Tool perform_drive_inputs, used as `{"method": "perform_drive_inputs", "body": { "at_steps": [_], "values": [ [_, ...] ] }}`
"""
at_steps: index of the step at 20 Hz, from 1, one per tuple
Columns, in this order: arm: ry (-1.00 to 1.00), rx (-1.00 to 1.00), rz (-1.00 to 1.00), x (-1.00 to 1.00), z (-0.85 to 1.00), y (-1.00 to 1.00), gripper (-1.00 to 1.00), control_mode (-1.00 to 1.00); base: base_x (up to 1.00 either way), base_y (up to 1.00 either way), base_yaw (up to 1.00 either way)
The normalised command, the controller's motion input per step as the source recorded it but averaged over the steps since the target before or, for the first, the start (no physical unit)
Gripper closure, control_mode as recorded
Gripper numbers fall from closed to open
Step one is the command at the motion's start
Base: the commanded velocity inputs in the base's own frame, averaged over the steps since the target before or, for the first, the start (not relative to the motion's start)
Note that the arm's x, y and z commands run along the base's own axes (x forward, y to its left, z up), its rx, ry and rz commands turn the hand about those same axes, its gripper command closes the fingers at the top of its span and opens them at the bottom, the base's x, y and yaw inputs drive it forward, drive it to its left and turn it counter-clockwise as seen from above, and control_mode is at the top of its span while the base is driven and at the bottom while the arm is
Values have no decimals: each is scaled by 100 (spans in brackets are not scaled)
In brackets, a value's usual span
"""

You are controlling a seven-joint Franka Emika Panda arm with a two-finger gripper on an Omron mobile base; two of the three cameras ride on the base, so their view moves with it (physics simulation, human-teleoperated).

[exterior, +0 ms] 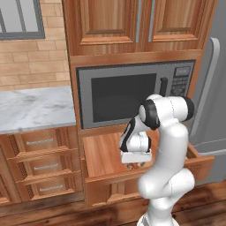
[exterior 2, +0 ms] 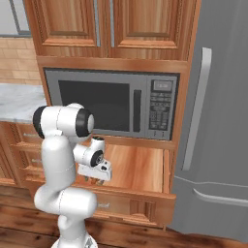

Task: Restock the sink supplies by placing the sponge and soap dispenser on the counter and next to the sink. Make sure the soap dispenser is upright.

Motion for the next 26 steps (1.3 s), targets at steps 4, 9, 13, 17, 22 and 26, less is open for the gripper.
{"method": "perform_drive_inputs", "body": {
  "at_steps": [4,9,13,17,22,26],
  "values": [
    [4,0,-4,3,-32,0,-100,-100,0,0,0],
    [0,0,-7,-36,-1,-1,100,-100,0,0,0],
    [0,0,-3,0,14,-1,100,-100,0,0,0],
    [0,0,0,0,67,0,100,-100,0,0,0],
    [0,0,0,0,88,0,100,-100,0,0,0],
    [0,0,6,-21,52,0,100,-100,0,0,0]
  ]
}}
